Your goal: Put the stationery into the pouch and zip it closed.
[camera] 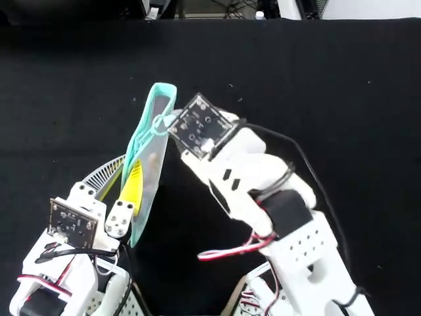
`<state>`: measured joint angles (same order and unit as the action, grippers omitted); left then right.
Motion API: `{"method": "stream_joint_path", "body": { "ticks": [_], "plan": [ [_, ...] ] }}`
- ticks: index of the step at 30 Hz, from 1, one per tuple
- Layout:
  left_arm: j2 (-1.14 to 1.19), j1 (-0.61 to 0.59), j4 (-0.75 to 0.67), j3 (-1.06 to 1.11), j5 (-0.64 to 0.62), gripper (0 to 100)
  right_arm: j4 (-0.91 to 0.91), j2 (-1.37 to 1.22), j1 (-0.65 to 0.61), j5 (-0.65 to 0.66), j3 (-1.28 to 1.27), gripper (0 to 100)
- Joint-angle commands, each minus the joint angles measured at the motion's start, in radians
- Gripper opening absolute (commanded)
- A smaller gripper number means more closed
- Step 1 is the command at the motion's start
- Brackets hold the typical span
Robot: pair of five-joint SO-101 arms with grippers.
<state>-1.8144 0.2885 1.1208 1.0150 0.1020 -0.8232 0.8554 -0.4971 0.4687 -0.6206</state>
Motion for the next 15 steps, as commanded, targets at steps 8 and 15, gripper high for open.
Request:
{"method": "stream_joint_path", "body": {
  "ticks": [8, 15],
  "plan": [
    [-0.009, 0.007, 0.012, -0.008, -0.003, 3, 0.026, -0.143, 0.149, 0.009, 0.139, 1.1],
    [-0.009, 0.007, 0.012, -0.008, -0.003, 3, 0.031, -0.217, 0.193, 0.038, 0.145, 1.1]
  ]
}}
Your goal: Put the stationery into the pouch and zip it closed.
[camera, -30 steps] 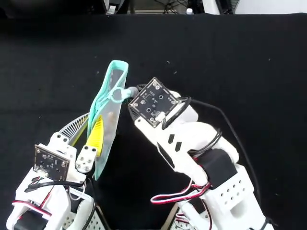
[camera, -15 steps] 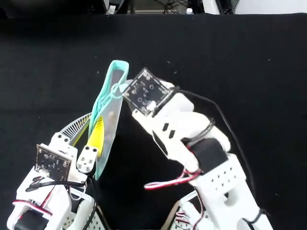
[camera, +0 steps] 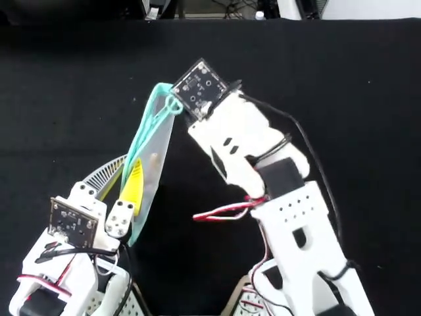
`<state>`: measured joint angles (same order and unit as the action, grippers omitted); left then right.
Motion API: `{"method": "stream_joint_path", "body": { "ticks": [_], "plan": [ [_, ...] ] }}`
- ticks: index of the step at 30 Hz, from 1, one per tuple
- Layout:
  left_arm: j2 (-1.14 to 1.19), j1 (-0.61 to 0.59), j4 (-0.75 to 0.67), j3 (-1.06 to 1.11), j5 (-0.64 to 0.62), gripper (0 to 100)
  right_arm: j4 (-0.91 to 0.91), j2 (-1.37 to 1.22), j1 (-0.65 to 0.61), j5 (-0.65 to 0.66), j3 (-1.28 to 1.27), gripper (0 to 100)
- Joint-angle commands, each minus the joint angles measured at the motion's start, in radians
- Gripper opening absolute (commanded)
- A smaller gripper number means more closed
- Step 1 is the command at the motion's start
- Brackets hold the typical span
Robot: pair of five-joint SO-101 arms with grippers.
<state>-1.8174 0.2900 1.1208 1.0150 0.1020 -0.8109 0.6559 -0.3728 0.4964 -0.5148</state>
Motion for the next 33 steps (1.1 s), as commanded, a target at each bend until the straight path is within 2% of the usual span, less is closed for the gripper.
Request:
{"method": "stream_joint_path", "body": {
  "ticks": [1, 7, 14, 19, 33],
  "plan": [
    [-0.006, 0.005, 0.012, -0.008, -0.003, 3, 0.018, -0.018, 0.069, 0.011, 0.039, 1.1],
    [-0.006, 0.005, 0.012, -0.008, -0.003, 3, 0.089, -0.061, 0.12, 0.009, 0.048, 1.1],
    [-0.006, 0.005, 0.012, -0.008, -0.003, 3, 0.083, -0.286, 0.252, 0.011, 0.222, 1.1],
    [-0.006, 0.005, 0.012, -0.008, -0.003, 3, 0.034, -0.367, 0.253, 0.011, 0.303, 1.1],
    [-0.006, 0.005, 0.012, -0.008, -0.003, 3, 0.08, -0.487, 0.331, 0.031, 0.288, 1.1]
  ]
}}
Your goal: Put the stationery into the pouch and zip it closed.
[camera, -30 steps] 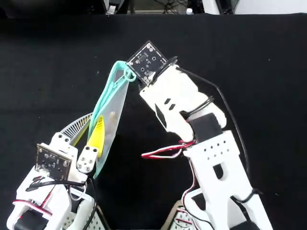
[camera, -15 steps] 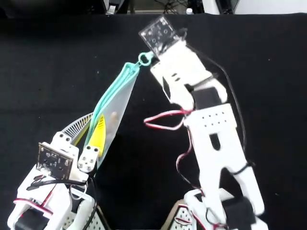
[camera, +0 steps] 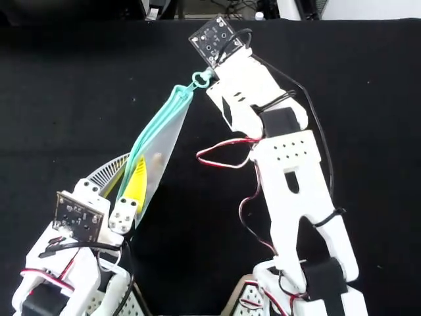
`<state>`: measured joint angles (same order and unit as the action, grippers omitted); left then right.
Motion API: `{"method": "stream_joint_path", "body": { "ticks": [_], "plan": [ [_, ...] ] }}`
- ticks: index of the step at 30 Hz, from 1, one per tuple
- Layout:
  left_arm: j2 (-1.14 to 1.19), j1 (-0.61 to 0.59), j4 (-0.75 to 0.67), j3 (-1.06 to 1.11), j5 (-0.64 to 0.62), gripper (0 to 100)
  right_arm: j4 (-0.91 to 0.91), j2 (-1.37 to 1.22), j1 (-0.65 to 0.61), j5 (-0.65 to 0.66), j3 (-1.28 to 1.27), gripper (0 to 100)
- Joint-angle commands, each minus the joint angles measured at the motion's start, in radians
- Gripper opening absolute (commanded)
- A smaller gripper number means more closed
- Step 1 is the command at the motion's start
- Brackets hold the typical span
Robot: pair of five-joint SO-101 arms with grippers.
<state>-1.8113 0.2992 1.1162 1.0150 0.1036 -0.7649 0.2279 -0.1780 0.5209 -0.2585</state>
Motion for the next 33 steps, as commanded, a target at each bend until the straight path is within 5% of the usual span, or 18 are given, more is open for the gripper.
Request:
{"method": "stream_joint_path", "body": {
  "ticks": [1, 15, 22, 25, 33],
  "plan": [
    [-0.012, -0.004, 0.015, -0.008, -0.005, 3, 0.034, -0.068, 0.138, 0.006, 0.033, 1.1],
    [-0.012, -0.004, 0.012, -0.005, -0.005, 3, -0.018, -0.008, 0.126, -0.034, 0.028, 1.6],
    [-0.012, -0.012, 0.015, 0.001, -0.005, 3, -0.203, 0.231, -0.011, -0.149, 0.028, 25.8],
    [-0.011, -0.016, 0.018, -0.002, -0.005, 3, -0.272, 0.326, -0.06, -0.158, 0.03, 27.6],
    [-0.011, -0.239, 0.012, -0.058, -0.003, 3, -0.428, 0.581, -0.149, -0.158, 0.027, 27.6]
  ]
}}
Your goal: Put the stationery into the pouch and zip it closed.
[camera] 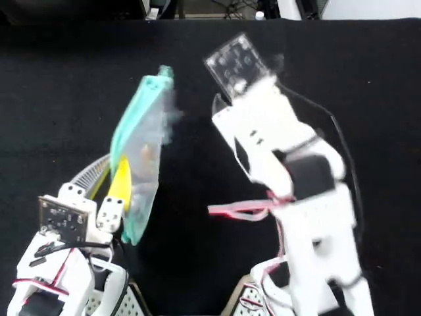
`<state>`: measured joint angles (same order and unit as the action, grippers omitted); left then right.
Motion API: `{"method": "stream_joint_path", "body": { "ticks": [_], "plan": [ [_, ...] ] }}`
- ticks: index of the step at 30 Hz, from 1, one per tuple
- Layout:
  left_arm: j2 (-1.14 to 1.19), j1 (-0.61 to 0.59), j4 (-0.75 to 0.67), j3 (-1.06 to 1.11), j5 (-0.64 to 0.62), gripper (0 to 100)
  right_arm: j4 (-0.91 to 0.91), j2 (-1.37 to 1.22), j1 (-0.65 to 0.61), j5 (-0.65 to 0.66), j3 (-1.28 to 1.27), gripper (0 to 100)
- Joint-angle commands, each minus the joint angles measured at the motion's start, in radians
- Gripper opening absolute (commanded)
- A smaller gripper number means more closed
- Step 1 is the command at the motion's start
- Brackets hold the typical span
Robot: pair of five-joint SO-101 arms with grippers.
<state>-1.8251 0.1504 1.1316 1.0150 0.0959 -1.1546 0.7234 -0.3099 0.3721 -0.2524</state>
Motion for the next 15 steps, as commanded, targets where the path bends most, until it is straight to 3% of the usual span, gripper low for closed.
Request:
{"method": "stream_joint_path", "body": {
  "ticks": [1, 5, 8, 11, 15],
  "plan": [
    [0.003, -0.119, 0.002, -0.085, 0.005, 3, -0.058, 0.11, -0.015, -0.009, 0.016, 27.6],
    [0.006, -0.269, 0.002, -0.179, 0.029, 3, -0.12, 0.214, -0.014, -0.002, -0.105, 22.1],
    [0.009, -0.369, -0.003, -0.186, 0.124, 3, -0.089, 0.311, 0.0, 0.0, -0.265, 0.8],
    [0.011, -0.4, -0.008, -0.177, 0.17, 3, -0.015, 0.424, 0.051, -0.008, -0.458, 3.1],
    [0.068, -0.335, -0.008, -0.173, 0.169, 3, 0.084, 0.582, 0.138, -0.009, -0.731, 1.1]
  ]
}}
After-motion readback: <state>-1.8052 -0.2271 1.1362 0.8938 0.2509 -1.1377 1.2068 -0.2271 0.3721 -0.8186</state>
